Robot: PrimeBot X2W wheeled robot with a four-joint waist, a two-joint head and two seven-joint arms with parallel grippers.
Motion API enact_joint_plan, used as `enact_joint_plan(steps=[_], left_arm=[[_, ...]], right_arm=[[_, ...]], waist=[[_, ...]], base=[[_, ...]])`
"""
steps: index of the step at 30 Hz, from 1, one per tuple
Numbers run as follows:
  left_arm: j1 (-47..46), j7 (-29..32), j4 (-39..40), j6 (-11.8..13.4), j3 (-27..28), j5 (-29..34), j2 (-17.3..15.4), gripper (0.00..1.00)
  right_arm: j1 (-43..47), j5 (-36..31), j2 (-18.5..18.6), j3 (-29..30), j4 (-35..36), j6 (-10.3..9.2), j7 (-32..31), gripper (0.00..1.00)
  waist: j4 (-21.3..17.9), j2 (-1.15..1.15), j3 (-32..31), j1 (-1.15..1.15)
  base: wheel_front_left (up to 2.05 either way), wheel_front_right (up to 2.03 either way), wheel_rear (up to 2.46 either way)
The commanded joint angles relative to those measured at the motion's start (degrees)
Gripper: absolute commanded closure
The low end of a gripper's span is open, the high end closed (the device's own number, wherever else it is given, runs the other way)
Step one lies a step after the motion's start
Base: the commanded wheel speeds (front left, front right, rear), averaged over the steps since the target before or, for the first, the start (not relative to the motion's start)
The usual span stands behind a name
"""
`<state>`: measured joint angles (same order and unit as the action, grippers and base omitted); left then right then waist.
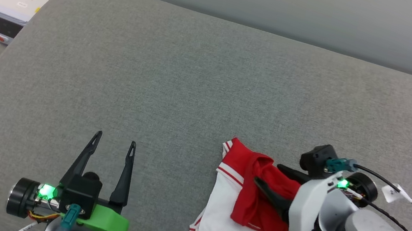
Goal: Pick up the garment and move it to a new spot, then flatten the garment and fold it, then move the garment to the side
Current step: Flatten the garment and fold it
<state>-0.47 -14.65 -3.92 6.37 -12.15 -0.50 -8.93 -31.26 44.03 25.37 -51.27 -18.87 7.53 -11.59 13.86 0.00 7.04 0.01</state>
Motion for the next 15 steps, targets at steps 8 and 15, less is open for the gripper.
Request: enact_joint_plan(steps=[8,15], left_arm=[[2.0,-0.3,0.4,0.8,0.9,-0.1,-1.0,0.0],[3.0,-0.3,1.1,0.9,1.5,-0.4,-1.2,0.0]], right_arm=[[7.9,-6.3,3.1,14.4,7.5,-0.04,8.3,0.0],[15.7,-18.1,-1.2,32.1,10.2,-0.04,16.5,0.0]], waist=[[-4.8,0.0,-3.3,-0.01],[-7.4,0.0,-4.0,-0.01]], base=[[0.0,0.0,0.0],[0.0,0.0,0.0]])
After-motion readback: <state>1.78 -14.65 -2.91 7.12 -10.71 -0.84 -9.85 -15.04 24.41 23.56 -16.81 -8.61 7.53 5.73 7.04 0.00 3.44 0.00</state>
